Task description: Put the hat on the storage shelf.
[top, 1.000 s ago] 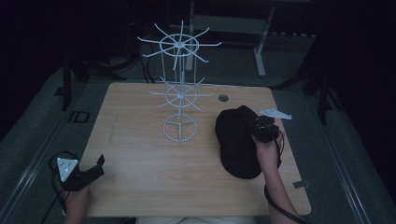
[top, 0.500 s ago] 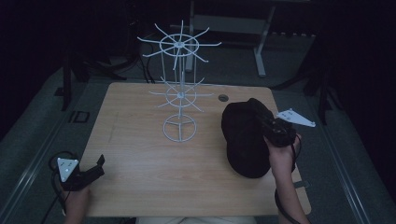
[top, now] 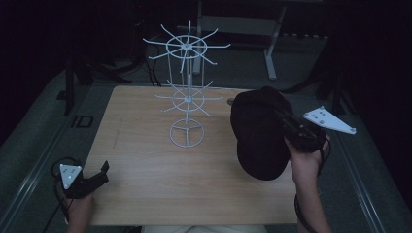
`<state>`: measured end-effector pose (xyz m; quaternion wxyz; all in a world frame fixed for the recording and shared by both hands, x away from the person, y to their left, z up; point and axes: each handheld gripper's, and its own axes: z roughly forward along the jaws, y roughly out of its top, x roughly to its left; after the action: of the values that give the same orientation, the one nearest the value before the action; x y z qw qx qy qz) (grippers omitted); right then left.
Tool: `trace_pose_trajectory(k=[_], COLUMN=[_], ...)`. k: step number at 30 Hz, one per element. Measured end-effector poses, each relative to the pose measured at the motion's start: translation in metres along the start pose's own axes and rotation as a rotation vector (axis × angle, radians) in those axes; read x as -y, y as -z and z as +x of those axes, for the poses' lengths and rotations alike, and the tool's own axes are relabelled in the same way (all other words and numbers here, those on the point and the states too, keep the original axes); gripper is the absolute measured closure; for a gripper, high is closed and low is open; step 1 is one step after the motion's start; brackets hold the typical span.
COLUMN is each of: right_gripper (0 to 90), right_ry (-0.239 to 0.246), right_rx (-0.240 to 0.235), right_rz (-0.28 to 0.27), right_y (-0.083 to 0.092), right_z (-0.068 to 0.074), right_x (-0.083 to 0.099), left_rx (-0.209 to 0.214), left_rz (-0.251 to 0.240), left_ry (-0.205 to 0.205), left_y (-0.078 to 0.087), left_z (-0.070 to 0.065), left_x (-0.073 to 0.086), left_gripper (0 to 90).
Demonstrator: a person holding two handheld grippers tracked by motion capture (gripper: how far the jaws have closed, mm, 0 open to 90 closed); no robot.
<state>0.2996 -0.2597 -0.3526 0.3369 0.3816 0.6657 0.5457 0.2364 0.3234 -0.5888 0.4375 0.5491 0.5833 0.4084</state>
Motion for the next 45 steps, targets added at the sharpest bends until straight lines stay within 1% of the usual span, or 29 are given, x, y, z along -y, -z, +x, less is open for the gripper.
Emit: trace_pose_trajectory(k=[3, 4, 8, 12, 14, 17, 18, 19, 20, 25, 28, 30, 34, 37, 40, 45], right_gripper=[82.6, 82.6, 82.7, 82.6, 82.6, 82.6, 82.6, 82.6, 82.6, 82.5, 82.5, 82.5, 82.5, 82.5, 82.5, 82.4], right_ry=[0.01, 0.012, 0.041, 0.066, 0.068, 0.087, 0.098, 0.098, 0.102, 0.116, 0.145, 0.162, 0.175, 0.189, 0.198, 0.2], right_rx=[-0.015, -0.018, -0.032, -0.061, -0.076, -0.084, -0.097, -0.097, -0.102, -0.155, -0.17, -0.18, -0.203, -0.225, -0.241, -0.267], right_rz=[-0.039, -0.059, -0.121, -0.184, -0.212, -0.258, -0.295, -0.295, -0.304, -0.343, -0.347, -0.34, -0.317, -0.282, -0.242, -0.203], right_y=[0.007, 0.01, 0.02, 0.028, 0.03, 0.034, 0.036, 0.036, 0.037, 0.031, 0.024, 0.017, 0.004, -0.007, -0.017, -0.025], right_z=[0.005, 0.008, 0.018, 0.03, 0.035, 0.045, 0.054, 0.054, 0.057, 0.075, 0.087, 0.095, 0.104, 0.11, 0.112, 0.113], right_x=[-0.014, -0.021, -0.042, -0.064, -0.074, -0.089, -0.097, -0.097, -0.1, -0.116, -0.123, -0.126, -0.127, -0.121, -0.113, -0.098], left_rx=[0.001, 0.002, 0.004, 0.007, 0.005, 0.004, 0.006, 0.005, 0.003, 0.001, 0.002, 0.006, 0.009, 0.009, 0.009, 0.007], left_rz=[0.001, 0.001, 0.0, 0.002, 0.001, 0.002, 0.003, 0.004, 0.004, 0.005, 0.006, 0.007, 0.007, 0.006, 0.006, 0.007], left_ry=[-0.005, -0.005, 0.002, 0.001, 0.003, 0.003, 0.003, 0.003, 0.005, -0.003, -0.001, 0.003, 0.005, 0.007, 0.006, 0.004], left_y=[0.0, 0.0, 0.0, 0.0, 0.0, 0.0, -0.001, -0.001, -0.001, -0.001, -0.001, -0.001, -0.001, -0.001, -0.001, -0.001], left_z=[0.0, 0.0, 0.0, 0.0, 0.0, 0.0, 0.0, 0.0, 0.0, 0.0, 0.0, 0.0, 0.001, 0.001, 0.001, 0.001], left_x=[0.0, 0.0, 0.0, 0.0, 0.0, 0.0, 0.0, 0.0, 0.0, 0.0, 0.0, 0.0, 0.0, 0.0, 0.0, 0.0], left_gripper=[5.2, 5.2, 5.2, 5.2, 5.2, 5.2, 5.2, 5.2, 5.2, 5.2, 5.2, 5.2, 5.2, 5.2, 5.2, 5.2])
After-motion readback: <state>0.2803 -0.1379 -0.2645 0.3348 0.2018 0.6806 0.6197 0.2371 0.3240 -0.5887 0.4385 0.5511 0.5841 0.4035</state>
